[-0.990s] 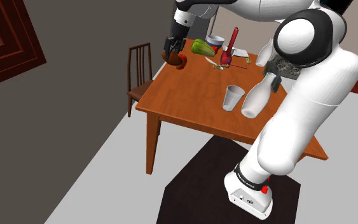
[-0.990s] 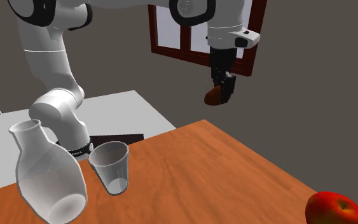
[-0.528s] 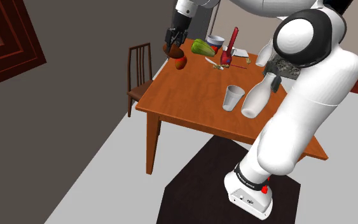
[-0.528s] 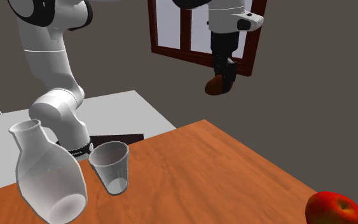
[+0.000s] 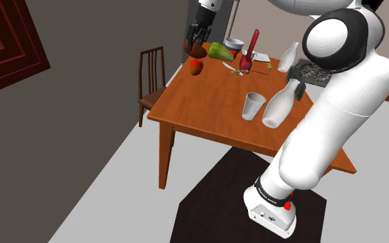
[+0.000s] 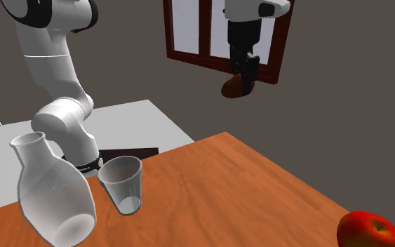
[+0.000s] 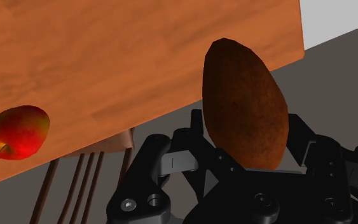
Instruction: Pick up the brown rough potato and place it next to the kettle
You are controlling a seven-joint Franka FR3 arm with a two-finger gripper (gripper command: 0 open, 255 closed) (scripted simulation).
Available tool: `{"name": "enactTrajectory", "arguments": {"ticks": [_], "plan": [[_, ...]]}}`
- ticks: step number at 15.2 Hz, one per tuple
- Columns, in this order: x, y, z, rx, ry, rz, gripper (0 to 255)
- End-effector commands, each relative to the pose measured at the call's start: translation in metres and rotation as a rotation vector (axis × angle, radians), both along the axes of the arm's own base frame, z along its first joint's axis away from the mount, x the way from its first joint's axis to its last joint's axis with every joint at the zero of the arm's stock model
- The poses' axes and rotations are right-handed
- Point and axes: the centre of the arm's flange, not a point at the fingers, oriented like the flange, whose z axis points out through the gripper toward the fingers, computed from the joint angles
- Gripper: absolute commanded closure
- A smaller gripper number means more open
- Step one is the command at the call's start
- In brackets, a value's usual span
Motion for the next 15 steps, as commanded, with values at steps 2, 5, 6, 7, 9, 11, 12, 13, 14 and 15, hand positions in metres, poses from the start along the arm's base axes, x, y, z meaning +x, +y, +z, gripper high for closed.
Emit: {"name": "enactTrajectory", "arguments": {"ticks": [2, 5, 6, 7, 9, 11, 12, 13, 14, 15], "plan": [[-0.030, -0.025, 0.001, 0.000, 0.000, 0.000, 255], [-0.059, -0.051, 0.001, 0.000, 0.000, 0.000, 255], [-0.069, -0.059, 0.001, 0.000, 0.000, 0.000, 255], [-0.079, -0.068, 0.001, 0.000, 0.000, 0.000, 255], [-0.099, -0.086, 0.001, 0.000, 0.000, 0.000, 255], [-0.119, -0.103, 0.001, 0.000, 0.000, 0.000, 255], [-0.129, -0.112, 0.001, 0.000, 0.000, 0.000, 255], [-0.139, -0.120, 0.001, 0.000, 0.000, 0.000, 255], [-0.149, -0.129, 0.001, 0.000, 0.000, 0.000, 255], [-0.159, -0.138, 0.001, 0.000, 0.000, 0.000, 255]]}}
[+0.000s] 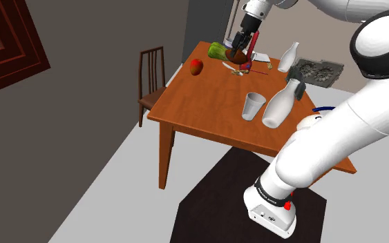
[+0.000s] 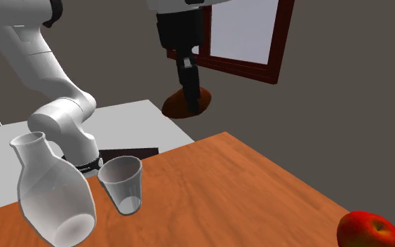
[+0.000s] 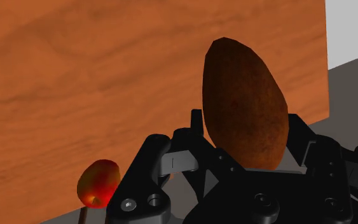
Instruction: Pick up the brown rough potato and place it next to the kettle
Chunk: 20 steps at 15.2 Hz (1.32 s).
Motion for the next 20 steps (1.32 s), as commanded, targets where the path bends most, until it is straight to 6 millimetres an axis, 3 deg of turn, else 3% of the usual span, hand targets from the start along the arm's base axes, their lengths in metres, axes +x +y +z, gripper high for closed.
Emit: {"name": "enactTrajectory", "arguments": {"ticks": [1, 20], "plan": [[-0.023, -0.018, -0.001, 0.000, 0.000, 0.002, 255], [-0.211, -0.183, -0.001, 0.000, 0.000, 0.002, 255]]}}
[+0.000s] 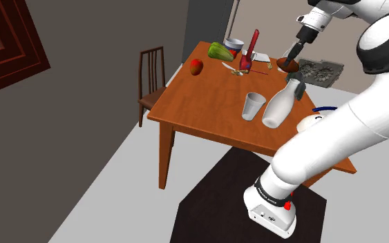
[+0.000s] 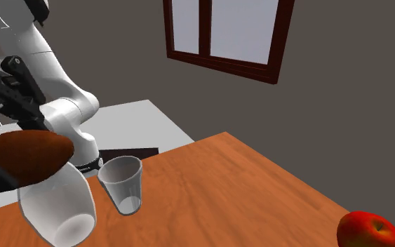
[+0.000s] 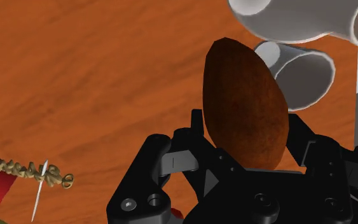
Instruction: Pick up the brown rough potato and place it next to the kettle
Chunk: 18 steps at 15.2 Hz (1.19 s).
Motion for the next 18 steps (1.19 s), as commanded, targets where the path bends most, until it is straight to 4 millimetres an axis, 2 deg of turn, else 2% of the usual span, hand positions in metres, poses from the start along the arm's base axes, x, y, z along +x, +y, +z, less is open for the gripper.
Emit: {"name": "enactTrajectory", "arguments": {"ticks": [1, 18], "plan": [[-0.022, -0.017, 0.000, -0.001, 0.000, 0.002, 255], [-0.191, -0.165, 0.000, -0.001, 0.000, 0.002, 255]]}}
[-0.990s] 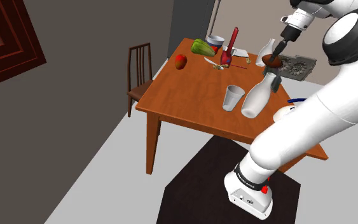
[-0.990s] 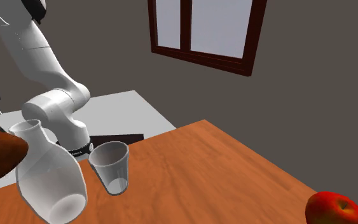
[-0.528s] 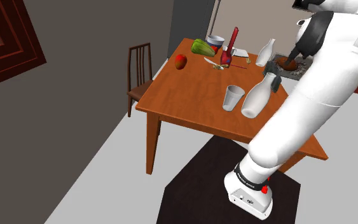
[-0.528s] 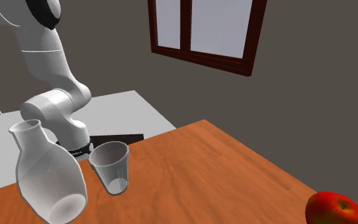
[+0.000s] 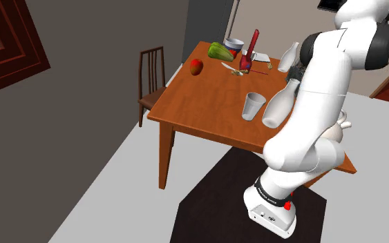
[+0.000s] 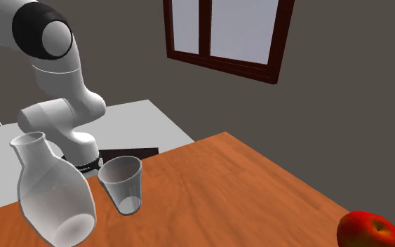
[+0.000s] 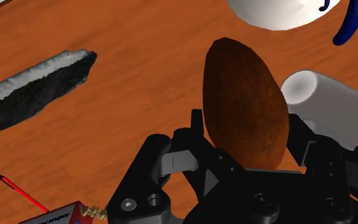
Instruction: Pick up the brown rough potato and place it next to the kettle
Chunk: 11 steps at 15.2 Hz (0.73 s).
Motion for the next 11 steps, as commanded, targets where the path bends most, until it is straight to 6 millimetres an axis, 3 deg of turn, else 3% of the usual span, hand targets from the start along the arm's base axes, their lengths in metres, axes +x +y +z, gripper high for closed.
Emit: {"name": "enactTrajectory", "arguments": {"ticks": [1, 2, 11], "plan": [[-0.024, -0.020, -0.004, 0.003, -0.003, 0.003, 255], [-0.038, -0.032, -0.004, 0.003, -0.003, 0.003, 255], [-0.038, -0.032, -0.052, 0.003, -0.003, 0.003, 255]]}}
